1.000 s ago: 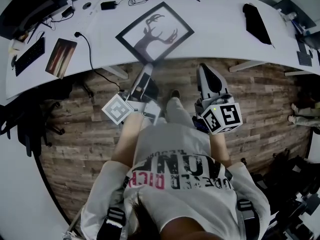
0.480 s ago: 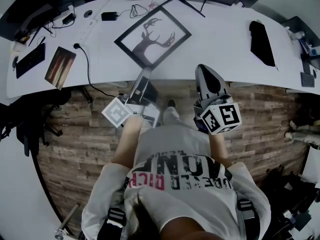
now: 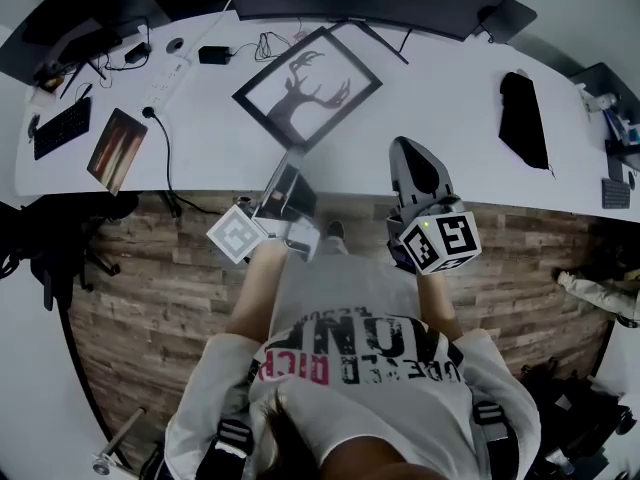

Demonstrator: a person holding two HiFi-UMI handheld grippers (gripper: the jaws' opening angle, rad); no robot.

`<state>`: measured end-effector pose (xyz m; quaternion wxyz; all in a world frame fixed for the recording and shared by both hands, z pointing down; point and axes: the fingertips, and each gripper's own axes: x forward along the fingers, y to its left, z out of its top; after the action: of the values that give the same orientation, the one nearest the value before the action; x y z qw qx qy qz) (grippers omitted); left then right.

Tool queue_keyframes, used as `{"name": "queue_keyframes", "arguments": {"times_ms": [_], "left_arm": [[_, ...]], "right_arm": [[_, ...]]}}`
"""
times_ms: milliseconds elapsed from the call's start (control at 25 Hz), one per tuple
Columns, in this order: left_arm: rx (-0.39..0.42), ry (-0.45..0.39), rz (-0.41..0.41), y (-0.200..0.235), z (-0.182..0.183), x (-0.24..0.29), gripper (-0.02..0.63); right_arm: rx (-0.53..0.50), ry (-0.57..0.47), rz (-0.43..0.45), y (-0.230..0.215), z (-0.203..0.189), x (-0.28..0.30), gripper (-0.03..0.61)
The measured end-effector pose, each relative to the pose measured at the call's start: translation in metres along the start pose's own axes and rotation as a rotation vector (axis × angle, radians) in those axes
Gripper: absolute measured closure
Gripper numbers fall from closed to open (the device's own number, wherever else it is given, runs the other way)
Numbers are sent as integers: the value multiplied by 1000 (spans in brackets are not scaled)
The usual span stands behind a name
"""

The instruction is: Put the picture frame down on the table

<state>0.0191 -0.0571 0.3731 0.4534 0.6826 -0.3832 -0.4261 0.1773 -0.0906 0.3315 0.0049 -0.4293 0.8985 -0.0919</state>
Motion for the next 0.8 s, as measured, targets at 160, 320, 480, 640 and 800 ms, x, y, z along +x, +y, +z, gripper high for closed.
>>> {"name": "queue_keyframes", "arguments": {"times_ms": [160,320,480,640,800], "left_arm": [[-6,-21,20,8,5,5,545],[-4,-35,32,14,11,7,545],[-33,-45,50,24,22,8,545],[-9,-9,78,38,35,10,545],[16,48,105,63,57,22,545]], "right_arm": [[15,6,14,-7,-1,12,577],[18,18,23,-10,-3,20,577],[24,24,22,-10,-5,36,577],[16,9,4,-6,-3,53,577],[2,-13,-41,-4,-2,85,577]]}}
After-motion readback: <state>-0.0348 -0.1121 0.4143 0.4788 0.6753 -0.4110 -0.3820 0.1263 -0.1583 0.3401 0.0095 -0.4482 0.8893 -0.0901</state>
